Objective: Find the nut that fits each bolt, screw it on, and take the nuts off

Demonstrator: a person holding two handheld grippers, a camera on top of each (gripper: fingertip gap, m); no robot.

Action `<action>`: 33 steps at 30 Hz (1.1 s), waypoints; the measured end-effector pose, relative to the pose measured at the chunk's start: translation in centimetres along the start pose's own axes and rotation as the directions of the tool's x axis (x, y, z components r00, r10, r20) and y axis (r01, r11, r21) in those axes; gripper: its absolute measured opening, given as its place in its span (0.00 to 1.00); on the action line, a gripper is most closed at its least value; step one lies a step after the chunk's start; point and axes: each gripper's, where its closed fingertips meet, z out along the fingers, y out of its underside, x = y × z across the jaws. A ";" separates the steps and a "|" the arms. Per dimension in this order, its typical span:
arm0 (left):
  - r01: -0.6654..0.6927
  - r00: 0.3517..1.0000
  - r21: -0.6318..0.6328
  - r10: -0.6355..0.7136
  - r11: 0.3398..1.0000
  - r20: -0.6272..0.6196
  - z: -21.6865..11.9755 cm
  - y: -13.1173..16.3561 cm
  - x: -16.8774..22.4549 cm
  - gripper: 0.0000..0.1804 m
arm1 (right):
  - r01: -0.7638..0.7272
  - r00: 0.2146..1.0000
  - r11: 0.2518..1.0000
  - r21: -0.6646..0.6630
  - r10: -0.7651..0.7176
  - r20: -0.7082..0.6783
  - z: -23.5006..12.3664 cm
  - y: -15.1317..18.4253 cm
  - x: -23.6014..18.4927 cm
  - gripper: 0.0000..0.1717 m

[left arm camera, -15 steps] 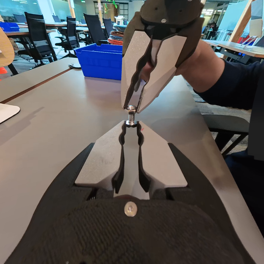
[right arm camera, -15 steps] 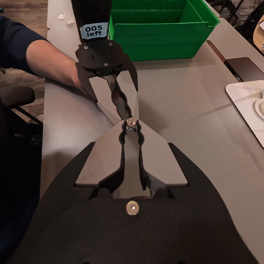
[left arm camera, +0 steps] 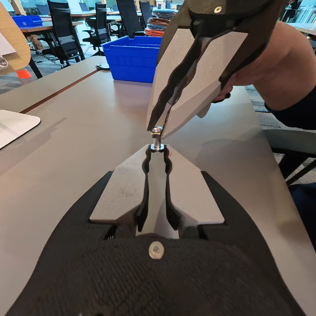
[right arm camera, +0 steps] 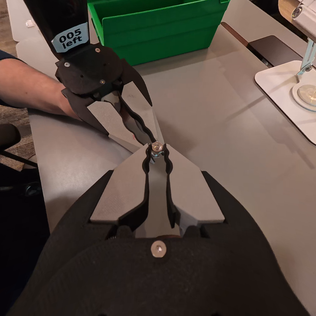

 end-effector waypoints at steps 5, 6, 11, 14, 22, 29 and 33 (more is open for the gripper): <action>0.013 1.000 0.009 -0.013 1.000 -0.016 0.0 -0.1 0.1 0.07 | 0.005 1.000 1.000 0.004 -0.005 0.001 0.1 0.0 0.0 0.07; 0.016 1.000 0.010 -0.016 1.000 -0.021 0.0 -0.1 0.1 0.07 | 0.010 1.000 1.000 0.003 -0.010 0.002 0.1 0.0 0.0 0.07; 0.040 0.998 0.020 -0.039 0.999 -0.043 -0.1 -0.1 0.0 0.07 | 0.042 0.999 0.991 0.124 -0.046 0.030 -1.3 -1.8 0.0 0.17; 0.057 0.994 0.067 -0.051 0.996 -0.098 -0.3 -0.8 0.6 0.07 | 0.075 0.991 0.966 0.247 -0.100 0.090 -2.6 -2.5 0.0 0.18; 0.033 0.973 0.178 0.008 0.983 -0.229 -1.3 -2.6 2.6 0.07 | -0.093 0.934 0.899 0.427 -0.070 0.351 -3.5 -2.6 -2.2 0.19; 0.004 0.969 0.192 0.043 0.981 -0.244 -1.3 -2.8 3.4 0.07 | -0.069 0.918 0.906 0.418 -0.107 0.382 -2.3 -2.4 -3.5 0.18; 0.010 0.971 0.191 0.036 0.981 -0.238 -1.4 -2.8 3.1 0.07 | -0.068 0.908 0.901 0.428 -0.122 0.401 -2.4 -2.6 -4.1 0.17</action>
